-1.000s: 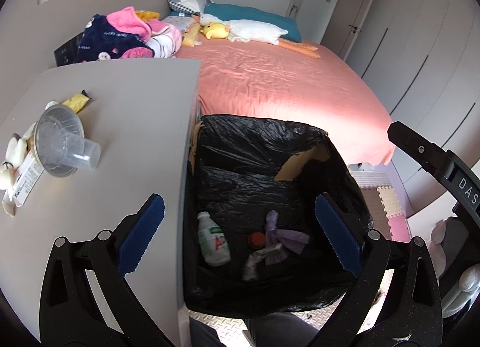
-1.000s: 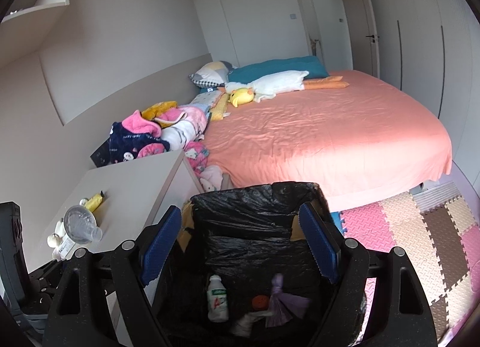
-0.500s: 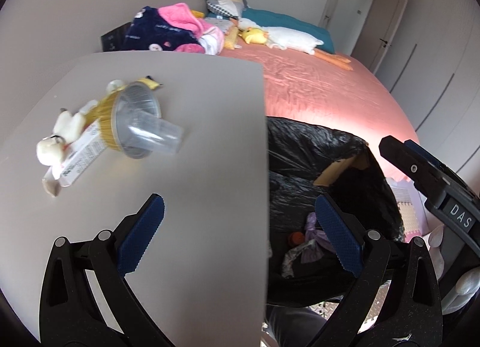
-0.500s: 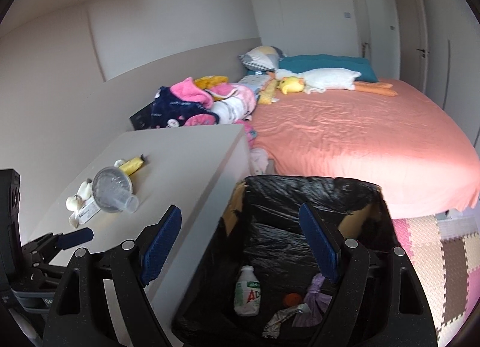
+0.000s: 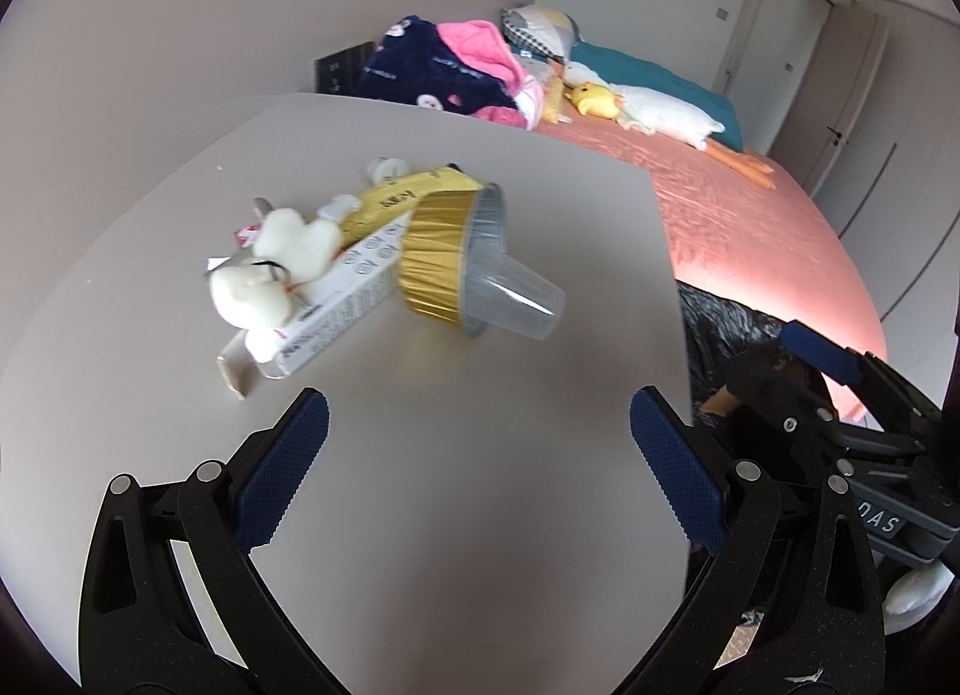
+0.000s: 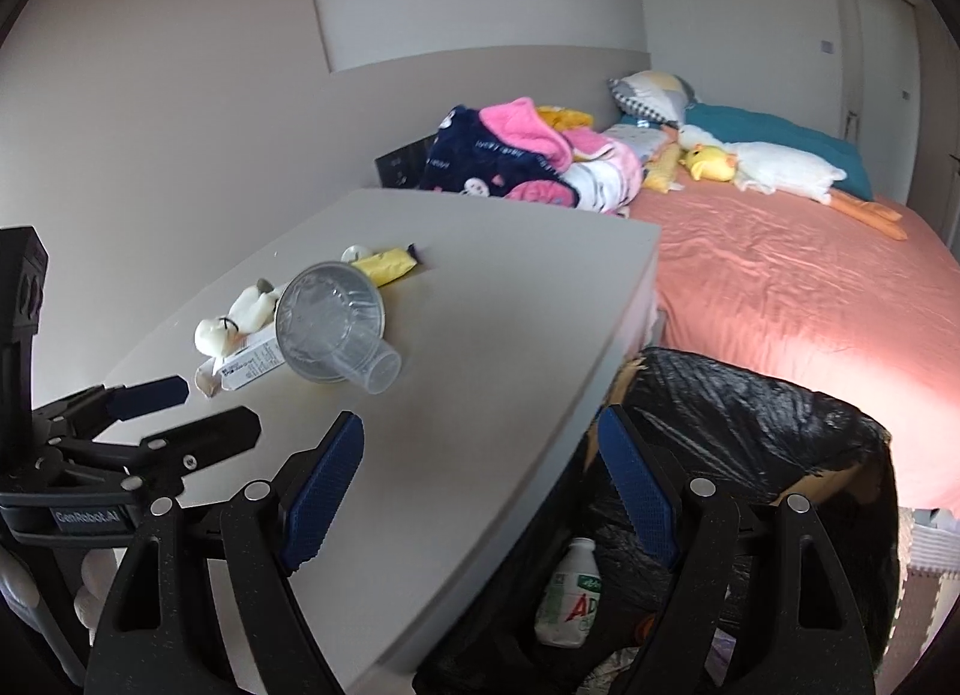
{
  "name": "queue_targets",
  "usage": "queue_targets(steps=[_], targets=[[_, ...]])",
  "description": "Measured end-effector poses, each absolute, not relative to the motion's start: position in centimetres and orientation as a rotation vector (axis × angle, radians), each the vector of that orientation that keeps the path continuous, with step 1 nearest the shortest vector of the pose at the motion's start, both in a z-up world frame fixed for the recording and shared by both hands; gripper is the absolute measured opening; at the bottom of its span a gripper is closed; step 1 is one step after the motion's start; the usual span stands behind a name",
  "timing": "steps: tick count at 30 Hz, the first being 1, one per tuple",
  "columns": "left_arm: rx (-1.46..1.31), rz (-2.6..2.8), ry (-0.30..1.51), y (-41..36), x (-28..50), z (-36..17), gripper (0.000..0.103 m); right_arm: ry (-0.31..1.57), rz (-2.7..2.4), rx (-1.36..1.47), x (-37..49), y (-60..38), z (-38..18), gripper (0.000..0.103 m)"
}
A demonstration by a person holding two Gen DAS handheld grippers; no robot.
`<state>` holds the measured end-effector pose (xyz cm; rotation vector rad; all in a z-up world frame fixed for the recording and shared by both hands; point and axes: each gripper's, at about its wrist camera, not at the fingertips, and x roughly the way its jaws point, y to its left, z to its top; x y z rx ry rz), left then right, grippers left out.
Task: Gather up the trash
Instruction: 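Move both grippers back to the desk toward the gold foil cup and measuring cup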
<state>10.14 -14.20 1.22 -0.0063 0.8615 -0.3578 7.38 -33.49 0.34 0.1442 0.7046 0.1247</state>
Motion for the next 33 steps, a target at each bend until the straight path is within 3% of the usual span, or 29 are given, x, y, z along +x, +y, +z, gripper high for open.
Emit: queue_targets(steps=[33], targets=[[-0.037,-0.228,0.865,-8.3,15.6,1.1,0.097,0.833,0.35,-0.09,17.8,-25.6,-2.3,0.069]])
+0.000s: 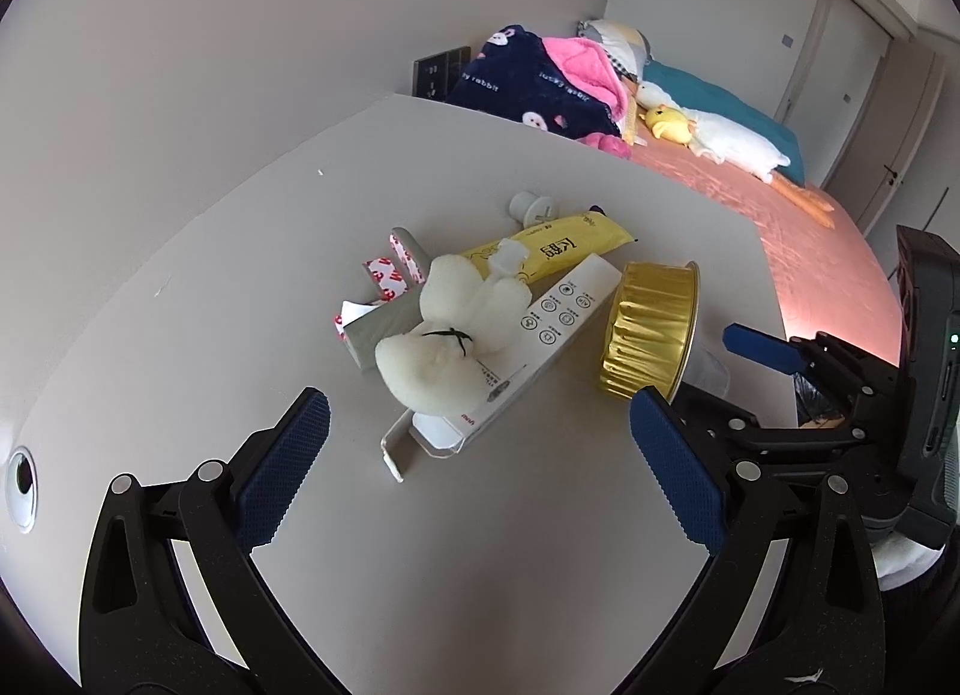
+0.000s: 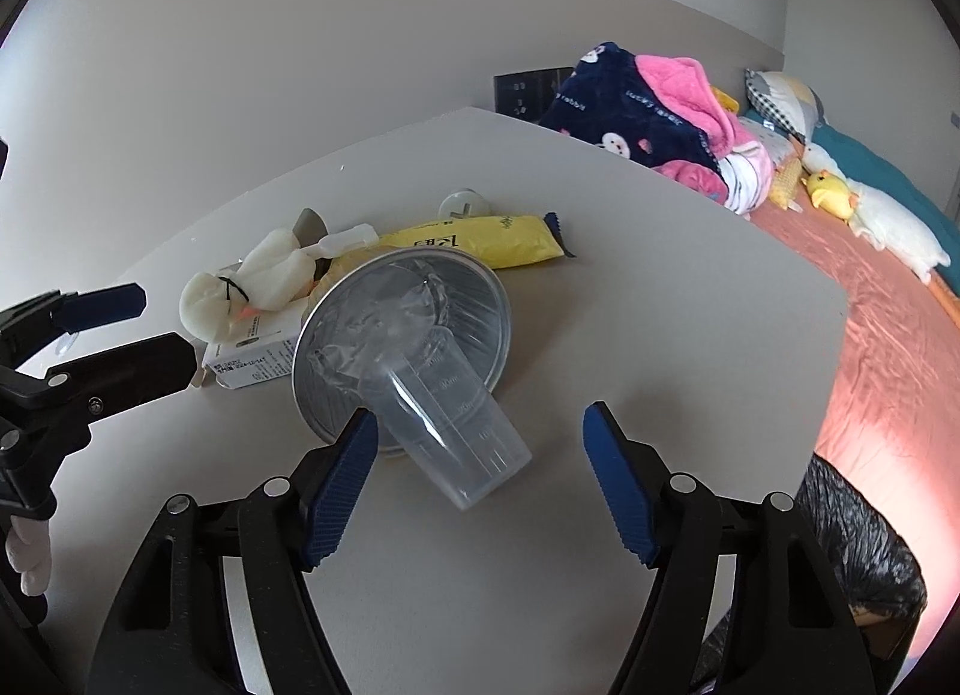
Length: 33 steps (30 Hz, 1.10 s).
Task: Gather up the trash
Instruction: 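Move both grippers back to the desk toward the gold foil cup and measuring cup, then grasp the clear measuring cup with the right gripper while the left grasps the gold foil cup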
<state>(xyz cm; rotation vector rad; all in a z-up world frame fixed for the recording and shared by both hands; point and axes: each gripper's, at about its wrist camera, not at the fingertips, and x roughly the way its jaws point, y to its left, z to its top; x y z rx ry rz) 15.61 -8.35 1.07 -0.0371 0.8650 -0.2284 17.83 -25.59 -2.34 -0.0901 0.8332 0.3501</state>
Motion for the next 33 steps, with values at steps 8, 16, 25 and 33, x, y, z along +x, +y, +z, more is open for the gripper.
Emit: queue_targets(steps=[8,16,25,33], targets=[[-0.034,-0.246,0.863,-8.6,15.7,1.3,0.097,0.854,0.39,-0.099,17.9,-25.1,-2.9,0.043],[-0.013,-0.3,0.856,-10.7,16.1,1.6,0.097,0.814,0.363,-0.067,16.4,-27.0,-1.3,0.043],[0.017,-0.371,0.862,-14.3,17.7,1.4,0.097,0.803,0.3,-0.021,16.6,-30.6,-1.0,0.043],[0.033,-0.396,0.899,-16.4,19.7,0.0,0.097,0.799,0.263,0.015,17.0,-33.2,-1.4,0.043]])
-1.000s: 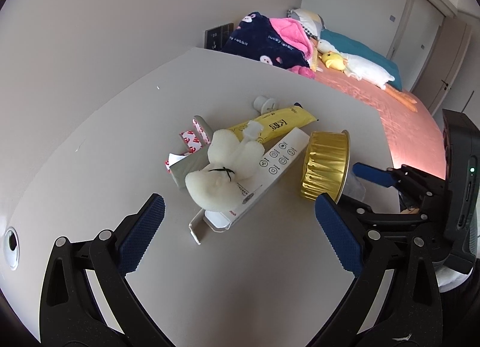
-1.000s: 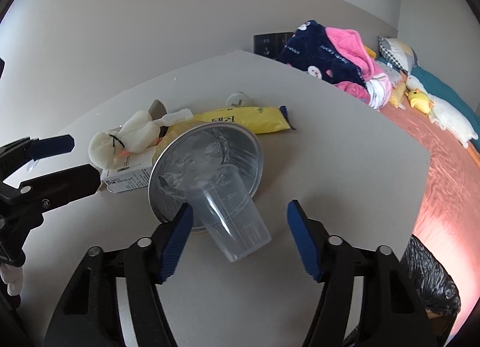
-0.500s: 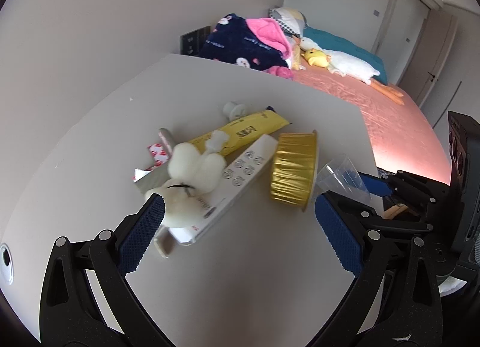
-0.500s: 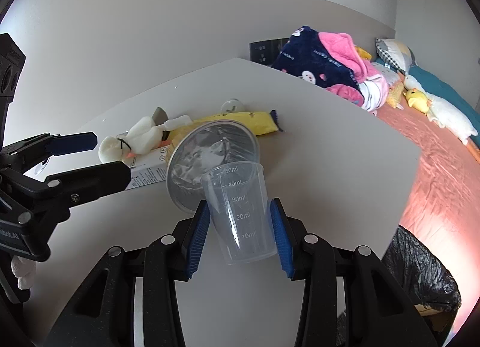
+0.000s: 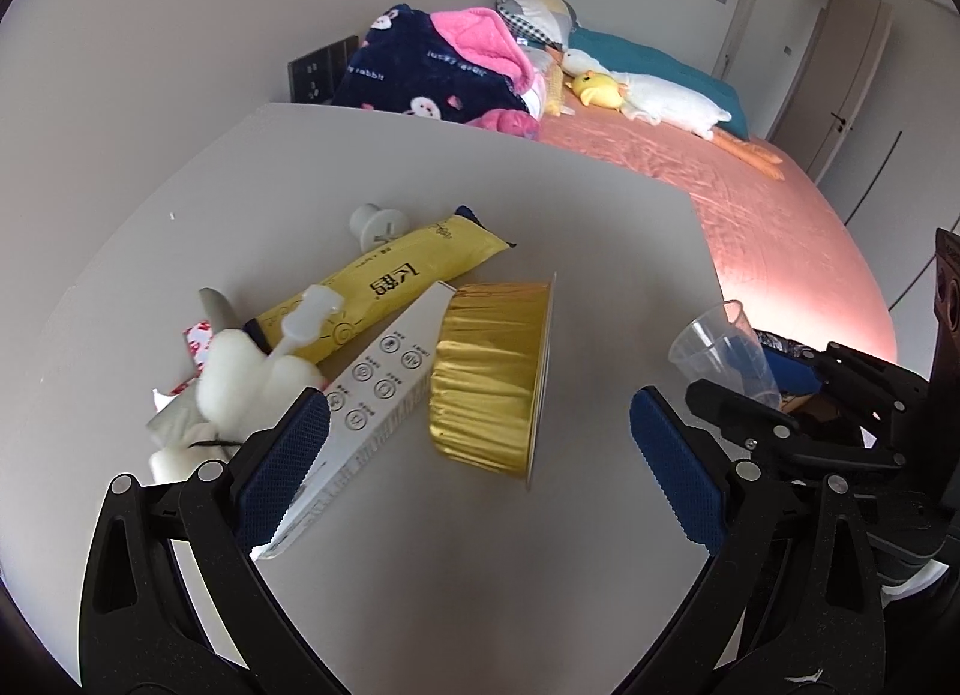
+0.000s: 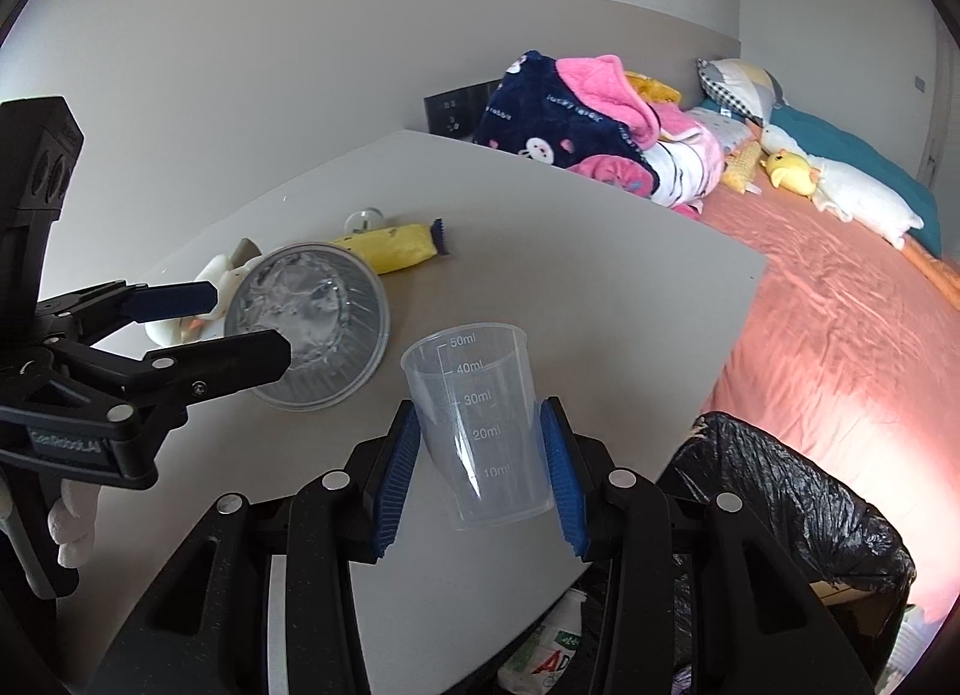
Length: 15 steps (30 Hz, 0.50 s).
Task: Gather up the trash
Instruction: 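Grasp the clear measuring cup with the right gripper while the left grasps the gold foil cup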
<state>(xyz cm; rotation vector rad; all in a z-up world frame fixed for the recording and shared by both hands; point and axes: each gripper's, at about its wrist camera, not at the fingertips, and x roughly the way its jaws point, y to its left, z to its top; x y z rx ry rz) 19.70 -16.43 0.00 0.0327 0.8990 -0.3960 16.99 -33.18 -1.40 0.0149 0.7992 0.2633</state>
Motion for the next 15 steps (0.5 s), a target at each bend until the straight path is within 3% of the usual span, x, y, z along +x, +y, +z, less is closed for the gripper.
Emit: queue_targets(steps=[7,15], targets=[[0.065,-0.397,0.909,-17.7,20.8,-0.9,0.095,0.798,0.25,0.038,16.8,-34.3,-1.8,0.043],[0.131,-0.385,0.875,-18.5,20.7,-1.0,0.052,0.796,0.245,0.059,16.3,-34.6,-2.0,0.043]])
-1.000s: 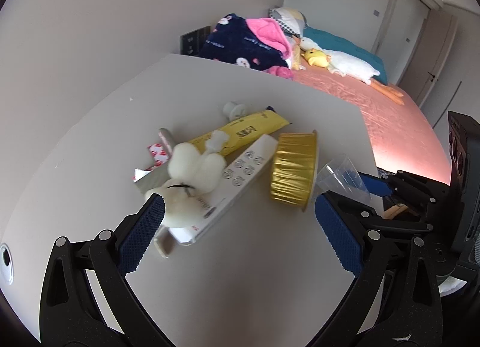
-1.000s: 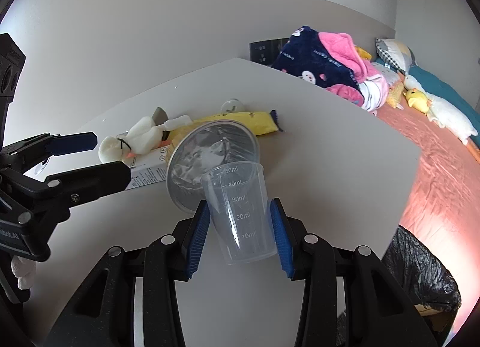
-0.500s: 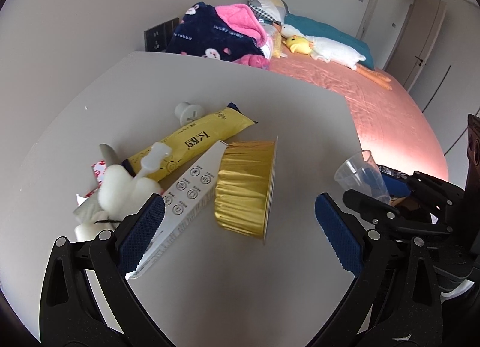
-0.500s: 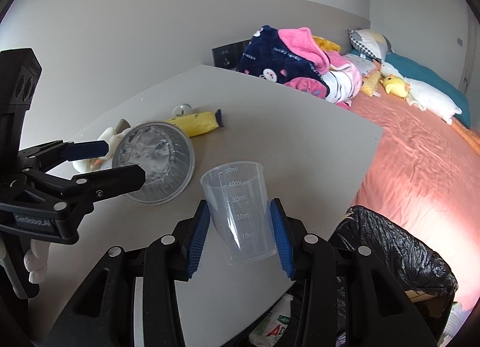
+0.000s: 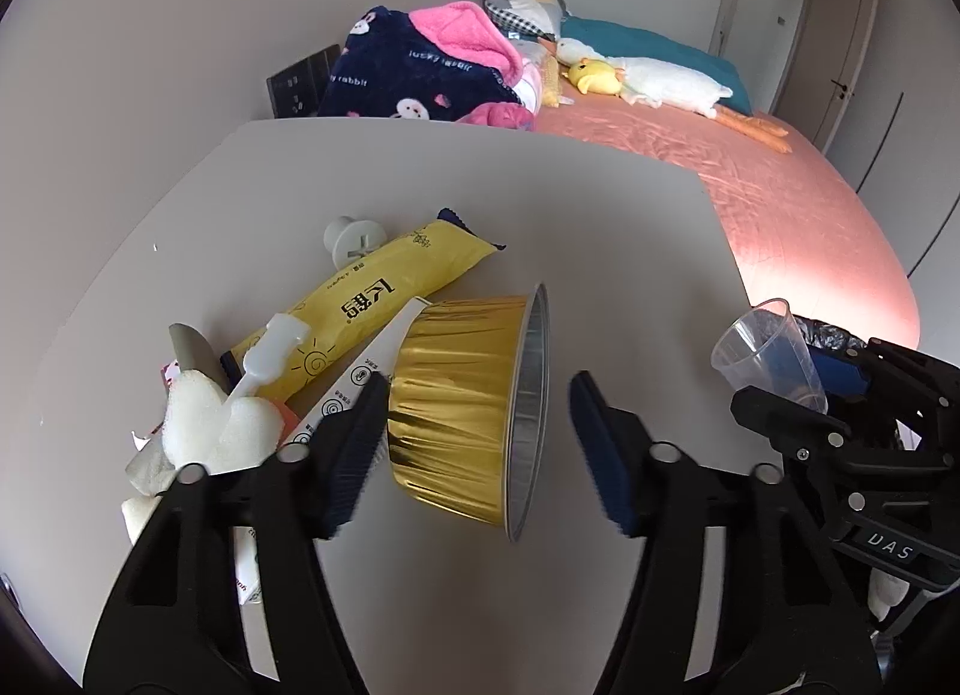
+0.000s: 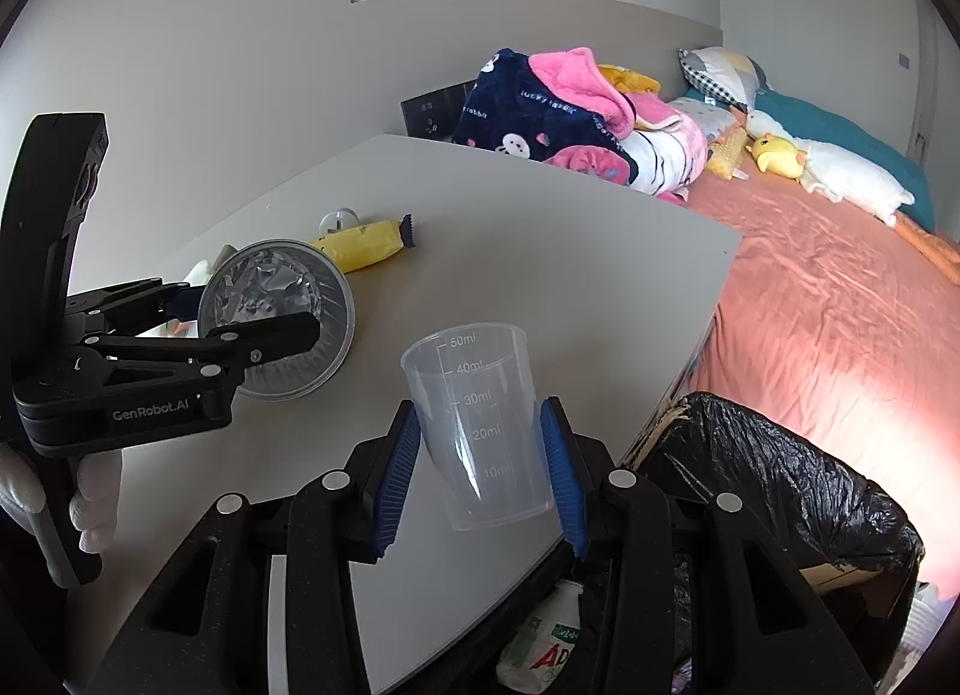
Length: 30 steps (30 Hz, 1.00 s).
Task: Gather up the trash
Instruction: 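Grasp the clear measuring cup with the right gripper while the left grasps the gold foil cup, then carry the gold foil cup and measuring cup over the black bin and open both grippers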
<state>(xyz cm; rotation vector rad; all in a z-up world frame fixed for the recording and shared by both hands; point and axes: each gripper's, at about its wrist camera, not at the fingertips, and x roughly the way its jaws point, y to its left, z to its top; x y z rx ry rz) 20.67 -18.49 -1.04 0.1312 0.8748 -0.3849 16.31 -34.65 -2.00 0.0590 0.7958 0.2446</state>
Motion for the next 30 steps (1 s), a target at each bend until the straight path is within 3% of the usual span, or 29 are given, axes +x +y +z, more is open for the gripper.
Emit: queue_targets(steps=[2,3,30], targets=[[0.13,-0.392,0.891,-18.5,20.8,-1.2,0.034,0.792,0.242,0.065,16.2,-34.7,-1.9,0.043],[0.131,-0.393,0.898,-18.5,21.0,-1.3,0.031,0.79,0.241,0.066,16.1,-34.8,-1.8,0.043],[0.158,-0.47,0.813,-22.0,16.1,2.3,0.031,0.72,0.129,0.146,11.1,-39.6,1.1,0.043]])
